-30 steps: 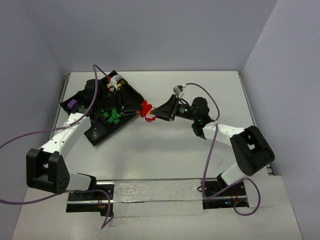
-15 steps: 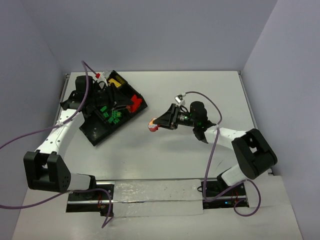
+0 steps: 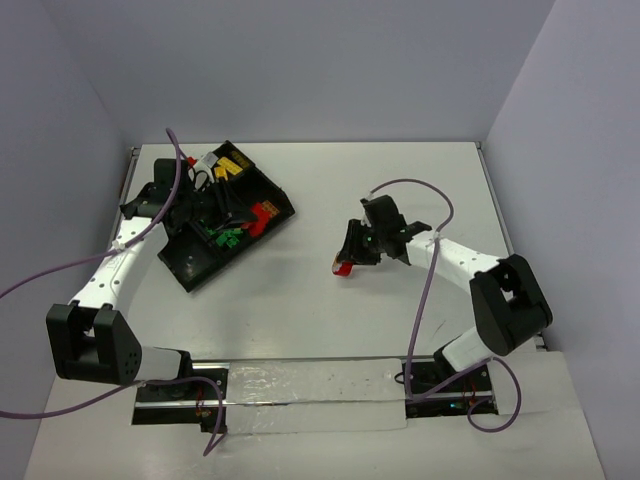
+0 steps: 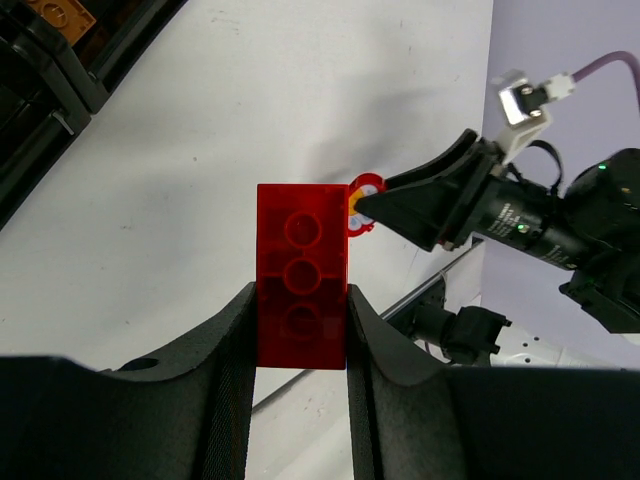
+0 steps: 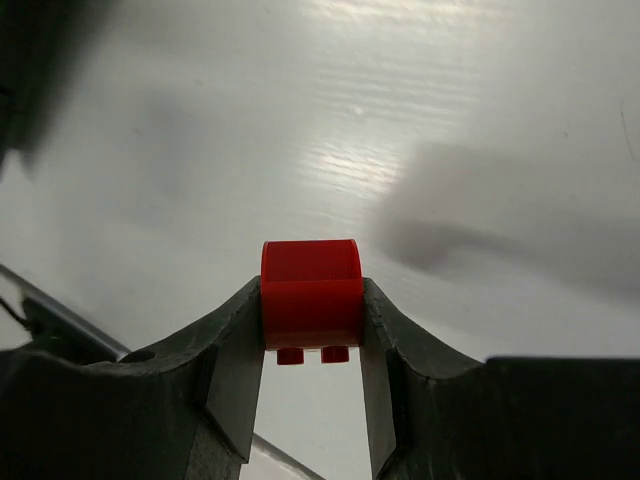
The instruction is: Sort the legos into containers by color
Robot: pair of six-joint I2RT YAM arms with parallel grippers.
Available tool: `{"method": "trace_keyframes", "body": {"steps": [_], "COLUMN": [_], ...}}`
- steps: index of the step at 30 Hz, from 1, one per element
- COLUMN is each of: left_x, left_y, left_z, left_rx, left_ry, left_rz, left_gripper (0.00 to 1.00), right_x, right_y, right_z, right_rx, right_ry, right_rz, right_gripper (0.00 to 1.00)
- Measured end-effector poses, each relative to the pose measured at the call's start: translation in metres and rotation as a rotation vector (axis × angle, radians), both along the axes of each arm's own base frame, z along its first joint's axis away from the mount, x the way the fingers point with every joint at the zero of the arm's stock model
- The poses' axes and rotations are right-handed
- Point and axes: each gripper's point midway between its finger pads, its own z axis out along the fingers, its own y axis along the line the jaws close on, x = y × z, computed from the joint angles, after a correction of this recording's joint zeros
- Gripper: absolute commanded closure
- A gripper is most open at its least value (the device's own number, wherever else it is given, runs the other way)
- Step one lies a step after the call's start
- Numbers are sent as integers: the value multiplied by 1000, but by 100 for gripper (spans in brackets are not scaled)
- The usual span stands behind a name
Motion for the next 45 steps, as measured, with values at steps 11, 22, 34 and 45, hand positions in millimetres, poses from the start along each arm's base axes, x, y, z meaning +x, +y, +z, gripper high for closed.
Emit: {"method": "trace_keyframes", "body": {"steps": [11, 22, 34, 45], "left_x": [1, -2, -5, -11], "left_y": [3, 4, -21, -44], "left_z": [-2, -1, 39, 96], "left_rx": [15, 26, -160, -376], "left_ry": [4, 22, -39, -186], "left_rz": [15, 19, -90, -251], "left_gripper": [100, 100, 100, 100], "right_x": [-25, -3, 19, -11], "right_y": [12, 36, 100, 114], "right_z": [-39, -14, 149, 229], "right_rx": [-135, -168, 294, 753], "right_ry": [87, 44, -192, -236], "right_rz": [105, 111, 197, 312], "right_gripper": [73, 16, 15, 15]}}
